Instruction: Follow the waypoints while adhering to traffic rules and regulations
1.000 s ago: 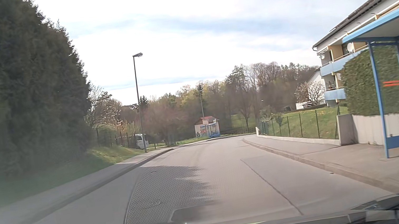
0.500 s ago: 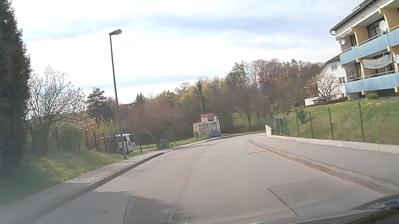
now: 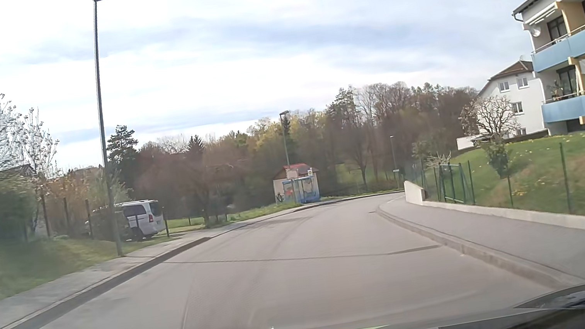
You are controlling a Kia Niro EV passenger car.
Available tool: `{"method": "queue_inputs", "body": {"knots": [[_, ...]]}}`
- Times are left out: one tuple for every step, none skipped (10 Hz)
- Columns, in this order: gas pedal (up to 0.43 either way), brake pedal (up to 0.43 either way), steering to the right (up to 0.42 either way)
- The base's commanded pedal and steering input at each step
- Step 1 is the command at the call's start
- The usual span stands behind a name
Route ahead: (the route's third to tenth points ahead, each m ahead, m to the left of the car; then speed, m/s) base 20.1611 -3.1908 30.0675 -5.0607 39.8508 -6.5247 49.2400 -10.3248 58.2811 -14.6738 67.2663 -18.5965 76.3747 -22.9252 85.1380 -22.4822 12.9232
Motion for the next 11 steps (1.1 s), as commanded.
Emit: {"method": "queue_inputs", "body": {"knots": [[0.000,0.079,0.013],[0.000,0.085,0.016],[0.000,0.067,0.019],[0.000,0.061,0.022],[0.000,0.049,0.024],[0.000,0.024,0.025],[0.000,0.037,0.027],[0.000,0.037,0.029],[0.000,0.043,0.030],[0.000,0.043,0.033],[0.000,0.043,0.038]]}}
